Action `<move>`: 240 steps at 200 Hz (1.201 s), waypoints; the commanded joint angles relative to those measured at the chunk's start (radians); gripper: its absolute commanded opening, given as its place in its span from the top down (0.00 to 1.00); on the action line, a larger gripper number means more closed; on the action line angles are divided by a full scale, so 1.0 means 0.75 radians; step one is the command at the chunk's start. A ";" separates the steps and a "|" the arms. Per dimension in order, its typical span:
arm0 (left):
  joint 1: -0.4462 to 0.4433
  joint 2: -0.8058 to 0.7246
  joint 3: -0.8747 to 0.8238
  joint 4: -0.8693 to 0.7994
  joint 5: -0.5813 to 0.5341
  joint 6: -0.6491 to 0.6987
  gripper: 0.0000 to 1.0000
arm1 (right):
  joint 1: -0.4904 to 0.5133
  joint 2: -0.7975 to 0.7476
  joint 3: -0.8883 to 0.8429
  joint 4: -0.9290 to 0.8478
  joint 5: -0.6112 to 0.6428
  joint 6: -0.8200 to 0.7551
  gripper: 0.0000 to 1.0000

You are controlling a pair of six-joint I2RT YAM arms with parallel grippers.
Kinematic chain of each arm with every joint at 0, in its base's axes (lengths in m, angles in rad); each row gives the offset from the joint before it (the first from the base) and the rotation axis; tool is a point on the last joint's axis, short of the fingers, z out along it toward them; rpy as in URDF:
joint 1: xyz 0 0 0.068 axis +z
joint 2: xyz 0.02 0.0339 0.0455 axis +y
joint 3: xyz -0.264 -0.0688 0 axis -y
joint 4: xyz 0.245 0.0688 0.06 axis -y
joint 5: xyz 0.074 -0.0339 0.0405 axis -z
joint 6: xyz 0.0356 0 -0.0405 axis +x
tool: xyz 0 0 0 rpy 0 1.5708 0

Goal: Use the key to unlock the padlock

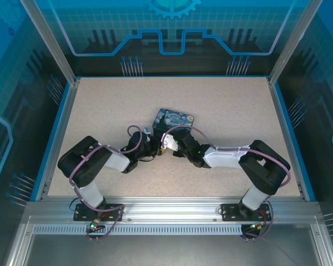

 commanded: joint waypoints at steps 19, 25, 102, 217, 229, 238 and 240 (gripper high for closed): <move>-0.004 0.029 0.061 0.101 -0.022 -0.005 0.56 | 0.019 -0.047 0.022 -0.047 -0.097 0.007 1.00; -0.006 0.030 0.064 0.099 -0.025 -0.003 0.57 | 0.020 -0.049 0.022 -0.051 -0.096 0.009 1.00; -0.008 0.056 0.075 0.116 -0.019 -0.004 0.79 | 0.032 -0.049 0.032 -0.063 -0.080 0.017 1.00; -0.011 0.057 0.059 0.141 0.007 -0.003 0.98 | -0.011 -0.077 0.084 -0.178 -0.363 0.221 1.00; -0.010 0.060 0.053 0.150 0.009 -0.003 1.00 | -0.031 -0.083 0.082 -0.176 -0.431 0.259 1.00; -0.009 0.060 0.049 0.151 0.011 -0.004 1.00 | -0.052 -0.087 0.082 -0.176 -0.490 0.289 1.00; -0.010 0.060 0.047 0.152 0.010 -0.005 1.00 | -0.057 -0.088 0.082 -0.176 -0.504 0.296 1.00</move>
